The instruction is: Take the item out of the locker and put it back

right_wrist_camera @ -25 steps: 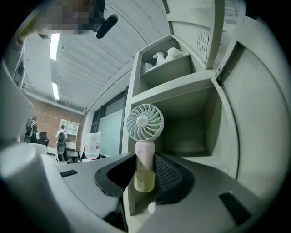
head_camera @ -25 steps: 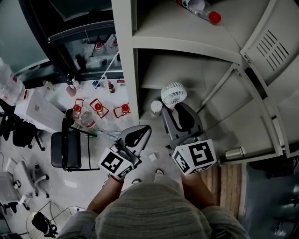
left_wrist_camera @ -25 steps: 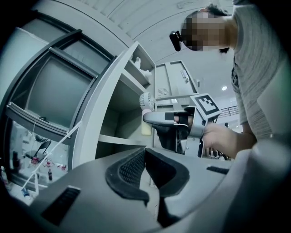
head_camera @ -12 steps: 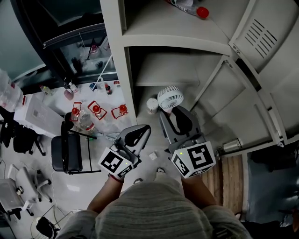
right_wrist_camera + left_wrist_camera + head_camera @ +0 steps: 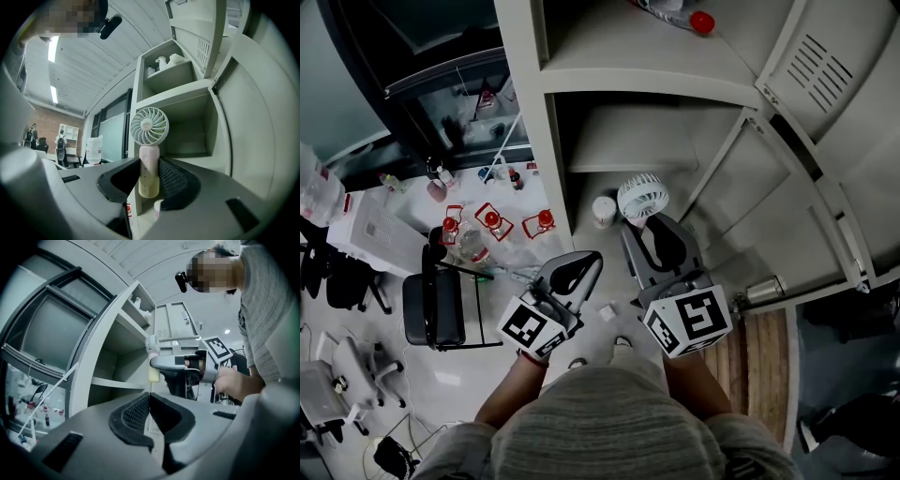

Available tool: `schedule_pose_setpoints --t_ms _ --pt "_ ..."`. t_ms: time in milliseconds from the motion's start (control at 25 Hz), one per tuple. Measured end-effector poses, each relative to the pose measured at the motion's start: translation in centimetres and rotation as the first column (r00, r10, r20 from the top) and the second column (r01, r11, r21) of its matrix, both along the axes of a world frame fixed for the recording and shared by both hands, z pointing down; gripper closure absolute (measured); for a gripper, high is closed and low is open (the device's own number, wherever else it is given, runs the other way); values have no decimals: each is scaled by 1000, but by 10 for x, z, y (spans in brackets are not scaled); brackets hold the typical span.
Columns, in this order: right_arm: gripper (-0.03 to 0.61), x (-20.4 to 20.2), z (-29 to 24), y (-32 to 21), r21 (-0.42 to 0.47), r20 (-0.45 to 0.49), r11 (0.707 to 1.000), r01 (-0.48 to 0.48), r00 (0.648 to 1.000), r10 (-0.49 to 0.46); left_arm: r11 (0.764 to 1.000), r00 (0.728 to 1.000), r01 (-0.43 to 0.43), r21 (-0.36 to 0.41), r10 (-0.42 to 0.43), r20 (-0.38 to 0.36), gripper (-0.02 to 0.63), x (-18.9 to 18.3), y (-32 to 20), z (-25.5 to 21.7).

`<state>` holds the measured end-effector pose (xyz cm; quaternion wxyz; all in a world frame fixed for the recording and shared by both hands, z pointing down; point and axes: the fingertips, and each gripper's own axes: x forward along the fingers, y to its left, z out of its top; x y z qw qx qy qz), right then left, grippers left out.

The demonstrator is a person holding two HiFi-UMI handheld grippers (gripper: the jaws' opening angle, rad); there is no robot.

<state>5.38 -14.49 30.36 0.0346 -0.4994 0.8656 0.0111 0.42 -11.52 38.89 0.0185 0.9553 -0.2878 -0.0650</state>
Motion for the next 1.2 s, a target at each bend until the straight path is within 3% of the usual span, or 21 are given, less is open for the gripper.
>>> schedule_pose_setpoints --t_ms 840,1200 --pt "440 22 67 -33 -90 -13 992 -93 996 92 1000 1000 3 -31 -2 14 606 5 -11 15" --pt "439 20 55 -38 -66 1 995 -80 997 80 999 1000 8 -33 -8 13 606 5 -17 15"
